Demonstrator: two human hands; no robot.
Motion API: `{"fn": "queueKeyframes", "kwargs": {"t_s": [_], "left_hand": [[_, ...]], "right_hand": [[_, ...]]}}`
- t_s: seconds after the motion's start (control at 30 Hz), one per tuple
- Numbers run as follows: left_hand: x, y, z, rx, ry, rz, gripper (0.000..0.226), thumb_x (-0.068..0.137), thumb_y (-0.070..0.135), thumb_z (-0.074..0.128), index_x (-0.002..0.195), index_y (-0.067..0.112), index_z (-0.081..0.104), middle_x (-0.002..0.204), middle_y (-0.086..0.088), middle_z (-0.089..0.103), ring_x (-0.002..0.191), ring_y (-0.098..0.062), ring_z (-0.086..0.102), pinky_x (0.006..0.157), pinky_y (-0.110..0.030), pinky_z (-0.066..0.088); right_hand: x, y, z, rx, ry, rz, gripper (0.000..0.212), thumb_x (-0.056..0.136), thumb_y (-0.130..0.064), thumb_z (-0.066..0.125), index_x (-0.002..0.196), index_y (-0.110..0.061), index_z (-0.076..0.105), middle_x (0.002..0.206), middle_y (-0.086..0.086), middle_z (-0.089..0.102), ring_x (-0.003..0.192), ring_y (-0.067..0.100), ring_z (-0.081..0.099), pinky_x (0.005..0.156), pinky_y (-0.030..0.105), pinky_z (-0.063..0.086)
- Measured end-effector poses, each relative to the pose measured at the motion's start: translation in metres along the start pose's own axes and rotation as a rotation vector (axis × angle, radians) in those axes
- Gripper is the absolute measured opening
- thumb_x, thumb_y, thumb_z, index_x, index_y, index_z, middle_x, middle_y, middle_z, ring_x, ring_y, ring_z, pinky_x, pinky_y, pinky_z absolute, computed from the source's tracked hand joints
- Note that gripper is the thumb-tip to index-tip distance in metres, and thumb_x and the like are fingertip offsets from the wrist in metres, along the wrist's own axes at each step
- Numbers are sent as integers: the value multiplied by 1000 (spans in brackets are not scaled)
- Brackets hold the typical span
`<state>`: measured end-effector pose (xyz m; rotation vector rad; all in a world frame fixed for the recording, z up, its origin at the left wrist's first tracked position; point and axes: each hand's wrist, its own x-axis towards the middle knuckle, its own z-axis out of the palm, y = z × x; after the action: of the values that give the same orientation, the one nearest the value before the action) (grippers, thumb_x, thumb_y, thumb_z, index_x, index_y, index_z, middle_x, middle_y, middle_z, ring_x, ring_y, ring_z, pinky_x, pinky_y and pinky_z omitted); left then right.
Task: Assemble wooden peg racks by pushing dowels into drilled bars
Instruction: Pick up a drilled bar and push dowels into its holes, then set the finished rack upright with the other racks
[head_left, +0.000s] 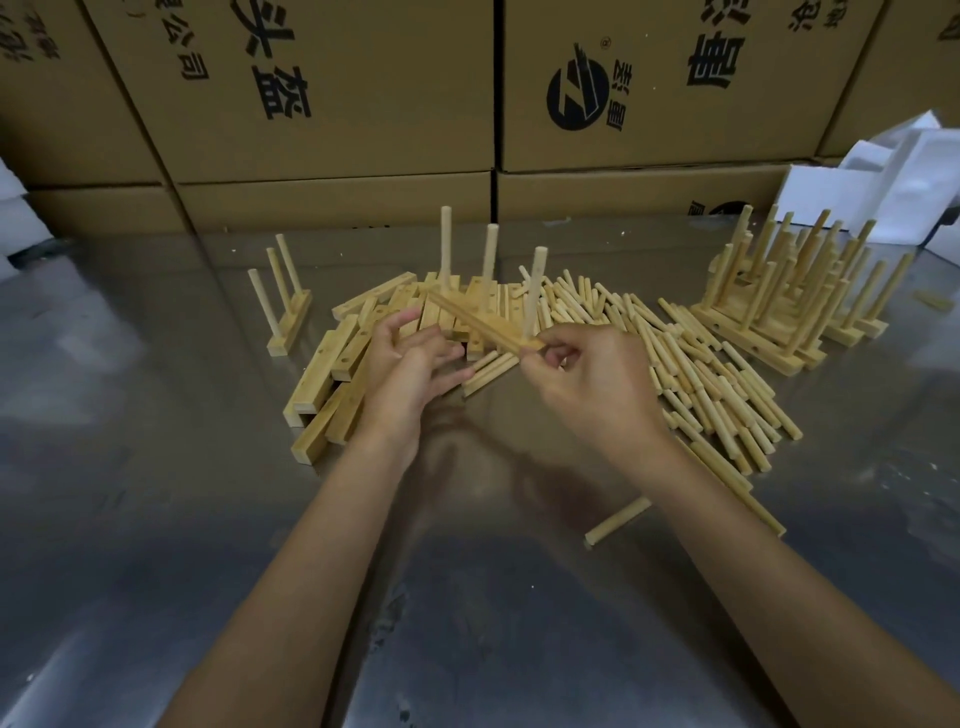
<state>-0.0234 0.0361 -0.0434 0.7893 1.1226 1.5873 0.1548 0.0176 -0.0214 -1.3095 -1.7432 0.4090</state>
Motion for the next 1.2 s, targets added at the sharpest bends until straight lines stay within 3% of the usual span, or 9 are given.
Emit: {"fn": "queueKeyframes", "kwargs": {"t_s": [0.17,0.27,0.4,0.5,0.6,0.73,0.87,1.03,1.2], "left_hand": [[0,-14,6,371,96,131,23,98,4,56,119,15,52,112,-12,66,82,-23,71,72,-44,62],[-1,-30,4,722,22,298,21,94,6,63,114,12,63,104,3,69,89,-12,65,71,-16,52],[4,-45,-10,881,1,127,44,93,1,65,136,1,55,122,-7,60,112,-23,60,82,-25,45],[7,-42,5,826,-34,350,29,91,1,61,117,10,63,117,-4,62,95,-16,61,80,-25,50],[8,-39,15,770,51,350,26,86,1,62,104,19,67,111,6,62,76,-4,57,65,-10,42],[7,-38,12,814,-12,344,26,87,3,64,105,21,67,108,13,58,79,-7,57,74,-24,46],[8,-36,11,847,-12,364,26,87,2,63,107,18,67,106,13,56,81,-11,58,75,-23,45],[11,-40,11,836,-13,388,26,86,1,63,102,21,66,102,17,53,78,-8,55,71,-19,43],[14,-44,15,828,33,395,30,85,-2,61,96,25,64,94,25,52,72,-3,53,64,-10,40]], "right_hand": [[16,-19,10,-17,-65,-25,17,83,-26,71,69,-16,71,57,-5,60,54,8,52,52,20,40],[25,-52,34,-8,-227,-83,10,84,-28,71,84,-22,78,65,-7,69,62,3,62,55,11,42],[36,-99,81,-7,-440,-130,15,85,-30,72,81,-18,79,59,-4,67,58,11,64,54,28,54],[43,-123,119,-29,-496,-120,35,85,-25,70,53,-16,56,49,-2,49,52,17,53,47,26,39],[46,-136,155,-83,-548,-105,35,88,-29,69,60,-16,53,64,1,53,68,22,59,51,26,37],[48,-135,191,-217,-521,-130,17,91,-33,67,90,-16,65,94,5,57,101,25,57,72,31,44],[52,-125,212,-360,-479,-139,24,91,-35,65,110,-20,69,118,5,62,120,23,47,95,33,36],[59,-120,216,-484,-443,-149,20,89,-33,64,107,-25,67,118,1,64,120,22,45,98,36,30],[62,-119,193,-367,-438,-136,21,93,-40,60,101,-21,66,116,1,63,121,22,43,97,37,32]]}}
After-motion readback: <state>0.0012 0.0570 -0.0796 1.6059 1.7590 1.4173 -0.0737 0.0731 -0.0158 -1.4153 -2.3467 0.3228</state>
